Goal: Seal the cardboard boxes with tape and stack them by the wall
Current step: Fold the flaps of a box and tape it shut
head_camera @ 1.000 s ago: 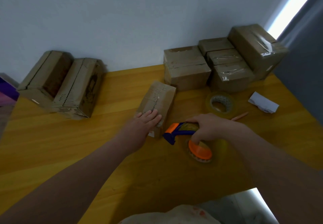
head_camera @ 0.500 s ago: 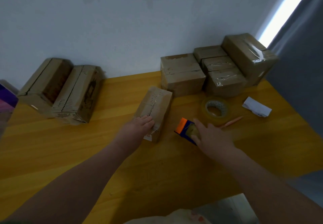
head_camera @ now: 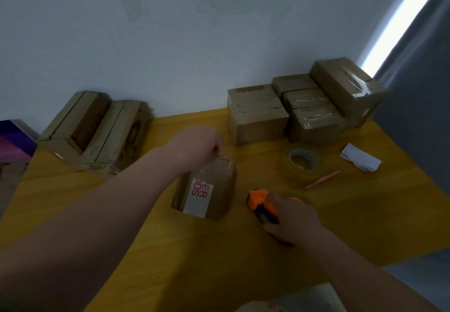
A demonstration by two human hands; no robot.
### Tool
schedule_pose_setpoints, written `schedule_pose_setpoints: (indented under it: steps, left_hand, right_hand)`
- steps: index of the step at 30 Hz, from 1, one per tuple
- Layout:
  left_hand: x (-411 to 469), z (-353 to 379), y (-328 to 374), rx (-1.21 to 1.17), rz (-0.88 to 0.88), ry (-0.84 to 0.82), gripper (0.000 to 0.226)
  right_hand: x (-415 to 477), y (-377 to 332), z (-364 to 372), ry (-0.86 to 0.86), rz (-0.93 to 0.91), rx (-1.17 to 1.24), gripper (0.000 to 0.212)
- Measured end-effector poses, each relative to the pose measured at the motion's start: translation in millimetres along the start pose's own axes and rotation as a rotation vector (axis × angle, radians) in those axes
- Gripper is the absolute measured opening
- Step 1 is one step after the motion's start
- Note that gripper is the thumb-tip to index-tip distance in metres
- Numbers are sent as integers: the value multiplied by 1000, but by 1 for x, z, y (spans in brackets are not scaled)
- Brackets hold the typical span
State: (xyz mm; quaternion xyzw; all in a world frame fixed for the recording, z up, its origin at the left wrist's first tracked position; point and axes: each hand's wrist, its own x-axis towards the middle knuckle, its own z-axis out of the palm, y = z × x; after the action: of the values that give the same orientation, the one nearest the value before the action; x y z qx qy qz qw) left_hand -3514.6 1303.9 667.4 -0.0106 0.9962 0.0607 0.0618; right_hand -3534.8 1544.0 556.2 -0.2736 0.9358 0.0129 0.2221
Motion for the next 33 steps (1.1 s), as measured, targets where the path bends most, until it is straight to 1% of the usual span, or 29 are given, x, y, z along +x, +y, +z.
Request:
schedule_pose_setpoints:
  steps: [2, 4, 6, 8, 10, 12, 13, 15, 17, 18, 20, 22, 24, 26, 28, 29, 31, 32, 33]
  left_hand:
    - [3, 6, 9, -47, -10, -113, 23]
    - [5, 17, 18, -71, -20, -150, 25]
    - [4, 24, 25, -66, -35, -93, 29]
    - [2, 28, 29, -90, -40, -2, 41]
    - [-6, 28, 31, -73, -37, 112, 50]
    - [-19, 35, 31, -33, -35, 233, 48]
    - [-27, 39, 32, -28, -31, 245, 45]
    - [-40, 53, 34, -58, -33, 171, 44]
    - [-46, 68, 34, -75, -19, 63, 48]
    - [-48, 72, 33, -66, -5, 37, 49]
    - [-48, 76, 32, -60, 10, 36, 49]
    - [-48, 78, 31, -61, 13, 49, 49]
    - [-47, 80, 30, -57, 14, 56, 49]
    - [-46, 81, 29, -72, 17, 47, 49]
    - [-46, 81, 29, -82, 21, 40, 50]
    - [-47, 82, 29, -81, 24, 44, 50]
    - [-48, 81, 29, -76, 35, 33, 50]
    - [-49, 80, 29, -75, 45, 19, 50]
    - [-50, 78, 28, -73, 59, 1, 50]
  right_hand:
    - [3, 0, -9, 65, 12, 123, 62]
    - [5, -4, -17, 145, -2, 349, 53]
    - [4, -12, -24, 161, -33, 640, 49]
    - [2, -22, -28, 115, -59, 861, 50]
    - [1, -30, -27, 62, -66, 979, 54]
    - [1, -36, -26, 10, -41, 1097, 59]
    - [2, -39, -26, -19, -21, 1155, 61]
    - [2, -45, -29, -78, 14, 1236, 67]
    - [3, -50, -32, -138, 22, 1262, 79]
    - [3, -53, -32, -169, 4, 1263, 86]
    - [4, -59, -30, -221, -54, 1255, 100]
    - [3, -63, -27, -252, -89, 1234, 106]
    - [3, -62, -25, -264, -105, 1196, 104]
    - [0, -58, -23, -280, -153, 1142, 100]
    - [-3, -49, -23, -223, -197, 1049, 90]
    - [-2, -43, -25, -165, -202, 1004, 79]
    - [2, -33, -33, -7, -132, 933, 46]
    - [5, -28, -37, 94, -68, 929, 36]
    - [8, -24, -41, 179, -17, 955, 34]
